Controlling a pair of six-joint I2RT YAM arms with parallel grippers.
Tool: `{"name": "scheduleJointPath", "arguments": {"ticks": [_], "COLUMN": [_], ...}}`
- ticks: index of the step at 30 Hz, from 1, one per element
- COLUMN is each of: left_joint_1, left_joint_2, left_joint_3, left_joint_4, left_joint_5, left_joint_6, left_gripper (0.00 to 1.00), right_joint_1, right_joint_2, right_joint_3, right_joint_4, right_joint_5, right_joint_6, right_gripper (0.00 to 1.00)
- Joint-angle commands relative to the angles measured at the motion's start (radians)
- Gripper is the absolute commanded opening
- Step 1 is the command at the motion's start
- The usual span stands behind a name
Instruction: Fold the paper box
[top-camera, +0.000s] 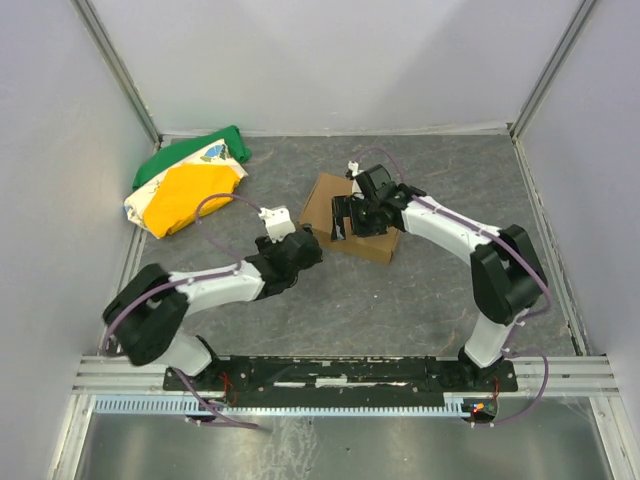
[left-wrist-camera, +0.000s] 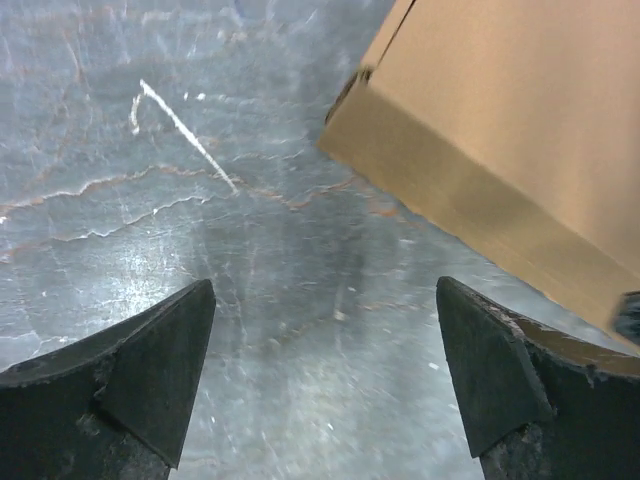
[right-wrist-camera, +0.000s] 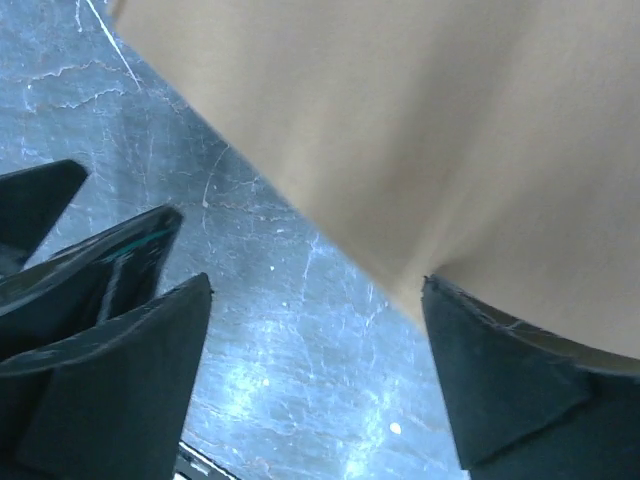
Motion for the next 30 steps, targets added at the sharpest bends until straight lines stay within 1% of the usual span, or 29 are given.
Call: {"name": "scheduleJointPath", "arguments": {"ticks": [1,4,8,14,17,19,22,25,28,30], "left_joint_1": [-0.013,-0.014,-0.014,-0.014,-0.014,-0.014,-0.013,-0.014,-0.014,-0.014], "left_joint_2": [-0.214,-0.363,-0.588,-0.844,-0.938,-0.991,-1.045,-1.078,-1.097,-1.102], "left_joint_3": [0.041,0.057,0.076,0.093,0.071,0.029,-0.002,0.002,0.008,0.010], "left_joint_4": [-0.115,-0.189,-0.305,-0.491,-0.540,-0.539,-0.525,-0.520,-0.537,-0.558], "left_joint_5": [-0.009,-0.028,-0.076,-0.108,-0.119,-0.132,-0.125,-0.133,-0.132,-0.135], "left_joint_6": [0.088,0.176,0.275,0.356,0.385,0.403,0.419,0.434,0.464,0.483], "left_gripper": [0.99,0.99,0.99,0.99,0.99,0.99,0.99,0.99,0.99,0.99], "right_joint_1": [0.010,0.009,0.009,0.009,0.010,0.010,0.010,0.009,0.009,0.009], "right_joint_2": [-0.134,-0.244,-0.377,-0.661,-0.785,-0.851,-0.923,-0.971,-1.025,-1.031], "right_joint_3": [-0.037,-0.039,-0.055,-0.205,-0.280,-0.316,-0.358,-0.387,-0.424,-0.419], "right_joint_4": [-0.105,-0.102,-0.154,-0.159,-0.175,-0.184,-0.183,-0.183,-0.149,-0.151], "right_joint_5": [0.147,0.214,0.341,0.483,0.579,0.628,0.635,0.619,0.571,0.554], "right_joint_6": [-0.033,-0.051,-0.086,-0.088,-0.077,-0.068,-0.054,-0.058,-0.084,-0.091], "right_gripper": [0.99,0.99,0.99,0.99,0.99,0.99,0.99,1.00,0.99,0.99]}}
